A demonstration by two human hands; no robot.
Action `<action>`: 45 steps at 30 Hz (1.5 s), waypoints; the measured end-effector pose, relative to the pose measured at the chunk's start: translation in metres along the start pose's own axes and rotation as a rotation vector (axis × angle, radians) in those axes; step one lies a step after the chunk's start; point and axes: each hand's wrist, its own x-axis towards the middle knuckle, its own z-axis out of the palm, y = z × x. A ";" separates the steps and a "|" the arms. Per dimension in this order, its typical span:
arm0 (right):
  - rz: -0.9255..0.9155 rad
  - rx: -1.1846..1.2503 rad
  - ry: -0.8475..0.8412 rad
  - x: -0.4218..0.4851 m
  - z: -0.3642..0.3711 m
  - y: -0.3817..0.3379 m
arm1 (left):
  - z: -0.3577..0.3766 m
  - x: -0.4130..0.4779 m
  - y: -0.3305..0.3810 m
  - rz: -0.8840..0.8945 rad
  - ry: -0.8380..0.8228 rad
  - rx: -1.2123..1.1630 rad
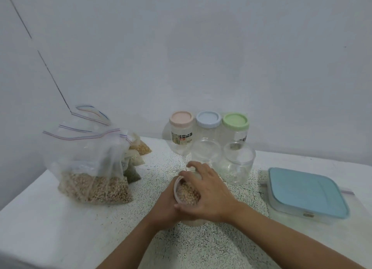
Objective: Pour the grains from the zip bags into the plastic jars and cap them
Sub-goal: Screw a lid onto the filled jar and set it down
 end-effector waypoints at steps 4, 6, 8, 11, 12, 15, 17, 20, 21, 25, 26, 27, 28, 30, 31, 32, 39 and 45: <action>-0.091 0.005 0.088 -0.010 0.003 0.005 | -0.012 -0.012 -0.003 -0.040 0.068 -0.058; -0.083 -0.021 0.094 -0.010 0.007 0.004 | -0.018 -0.015 -0.002 -0.024 0.093 -0.046; -0.069 -0.025 0.094 -0.002 0.005 0.001 | -0.025 -0.014 -0.002 -0.004 0.130 -0.022; -0.108 -0.021 0.041 0.018 -0.003 -0.004 | -0.040 -0.010 -0.006 -0.007 0.180 -0.038; -0.125 -0.026 0.029 0.024 -0.005 -0.005 | -0.045 -0.007 -0.007 -0.009 0.182 -0.046; -0.090 -0.066 0.005 0.043 -0.006 -0.006 | -0.058 0.007 -0.011 -0.035 0.186 -0.077; -0.061 -0.132 0.030 0.058 -0.002 -0.005 | -0.069 0.021 -0.015 -0.048 0.181 -0.106; -0.033 -0.219 0.068 0.080 0.005 -0.002 | -0.085 0.045 -0.025 -0.048 0.155 -0.111; -0.014 -0.234 0.075 0.087 0.007 -0.001 | -0.090 0.054 -0.028 -0.049 0.140 -0.122; 0.052 -0.269 0.087 0.104 0.009 0.002 | -0.099 0.085 -0.042 -0.049 0.095 -0.139; 0.064 -0.267 0.080 0.104 0.008 0.003 | -0.099 0.089 -0.044 -0.052 0.087 -0.142; 0.081 -0.265 0.080 0.107 0.008 0.004 | -0.101 0.096 -0.048 -0.052 0.073 -0.145; 0.099 -0.262 0.082 0.110 0.008 0.005 | -0.102 0.101 -0.051 -0.048 0.056 -0.142; 0.120 -0.256 0.094 0.113 0.007 0.007 | -0.102 0.107 -0.051 -0.036 0.030 -0.134; 0.134 -0.257 0.107 0.114 0.008 0.008 | -0.103 0.110 -0.050 -0.032 0.018 -0.133; 0.144 -0.258 0.122 0.115 0.009 0.008 | -0.103 0.112 -0.049 -0.029 0.008 -0.136; 0.223 -0.205 0.116 0.116 0.006 0.014 | -0.105 0.121 -0.050 -0.007 -0.032 -0.158; 0.376 -0.305 0.334 0.103 0.007 0.028 | -0.099 0.113 -0.047 -0.048 0.032 -0.112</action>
